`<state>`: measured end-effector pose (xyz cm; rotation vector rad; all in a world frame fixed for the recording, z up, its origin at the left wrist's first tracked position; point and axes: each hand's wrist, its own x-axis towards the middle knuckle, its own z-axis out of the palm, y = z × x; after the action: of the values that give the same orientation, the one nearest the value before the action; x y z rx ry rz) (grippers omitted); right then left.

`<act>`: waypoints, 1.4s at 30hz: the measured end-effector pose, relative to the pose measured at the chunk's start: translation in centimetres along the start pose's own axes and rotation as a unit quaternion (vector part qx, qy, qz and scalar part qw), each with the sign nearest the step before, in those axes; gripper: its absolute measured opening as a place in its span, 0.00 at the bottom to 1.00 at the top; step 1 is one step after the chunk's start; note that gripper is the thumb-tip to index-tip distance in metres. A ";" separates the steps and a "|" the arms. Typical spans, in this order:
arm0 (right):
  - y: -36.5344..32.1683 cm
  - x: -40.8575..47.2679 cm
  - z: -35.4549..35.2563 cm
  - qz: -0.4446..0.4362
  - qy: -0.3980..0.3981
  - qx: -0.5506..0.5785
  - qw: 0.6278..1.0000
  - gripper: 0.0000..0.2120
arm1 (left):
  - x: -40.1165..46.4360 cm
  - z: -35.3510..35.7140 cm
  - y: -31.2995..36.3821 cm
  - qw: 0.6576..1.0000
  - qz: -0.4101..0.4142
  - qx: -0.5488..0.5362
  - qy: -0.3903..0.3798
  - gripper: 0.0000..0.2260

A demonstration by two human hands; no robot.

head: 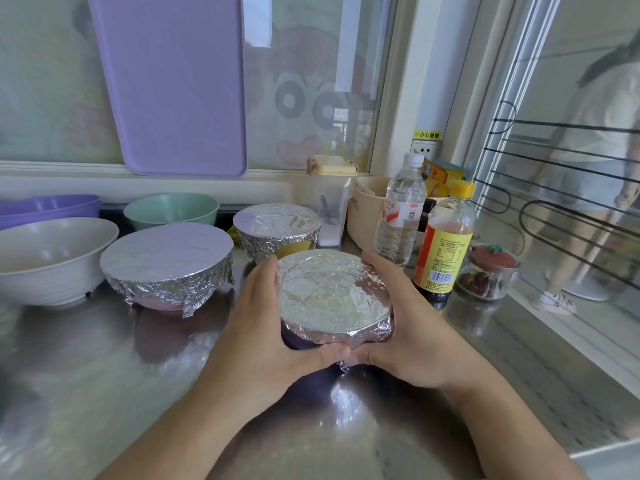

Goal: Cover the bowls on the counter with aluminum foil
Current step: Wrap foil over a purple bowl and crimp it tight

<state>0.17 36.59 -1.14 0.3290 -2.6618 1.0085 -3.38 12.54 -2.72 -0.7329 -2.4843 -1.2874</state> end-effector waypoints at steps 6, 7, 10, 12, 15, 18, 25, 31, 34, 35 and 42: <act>0.3 0.0 0.1 -0.014 0.020 -0.049 0.998 0.64 | -0.1 0.1 -0.2 1.000 -0.006 0.012 0.001 0.65; 0.2 0.0 0.1 -0.015 0.023 -0.057 0.998 0.63 | -0.1 0.1 -0.2 1.000 -0.008 0.013 0.001 0.65; 0.2 0.0 0.2 -0.017 0.028 -0.068 0.997 0.63 | -0.1 0.1 -0.2 1.000 -0.008 0.014 0.001 0.65; 0.1 -0.1 0.2 -0.015 0.030 -0.069 0.997 0.64 | -0.1 0.1 -0.2 1.000 -0.009 0.014 0.002 0.65; -0.3 -0.1 0.2 -0.014 0.030 -0.073 0.997 0.64 | -0.2 0.1 -0.2 1.000 -0.010 0.013 0.006 0.66; -0.2 0.0 0.2 -0.008 0.023 -0.069 0.997 0.65 | -0.1 0.2 -0.2 1.000 -0.011 0.013 0.007 0.66; 0.6 -0.3 -0.2 0.011 -0.010 0.214 0.977 0.51 | -0.2 0.0 -0.4 1.000 0.002 -0.002 0.011 0.64; 0.7 0.1 0.2 0.039 0.020 0.222 0.974 0.36 | 0.0 -0.1 -0.7 1.000 0.008 -0.014 0.009 0.62; 0.5 -0.4 -0.1 0.043 0.025 0.202 0.978 0.31 | 0.2 -0.6 -1.3 1.000 0.003 -0.025 -0.003 0.60; 0.3 -0.5 -0.2 0.039 0.030 0.187 0.981 0.31 | 0.2 -0.9 -1.4 1.000 0.001 -0.024 -0.012 0.59; 0.3 -0.2 -0.1 0.018 -0.004 0.143 0.990 0.45 | 0.5 -1.2 -2.3 0.983 -0.042 -0.156 -0.087 0.62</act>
<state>0.32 36.85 -1.32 0.3447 -2.5366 1.4062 -5.08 10.58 -3.38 -0.8517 -2.4987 -1.7394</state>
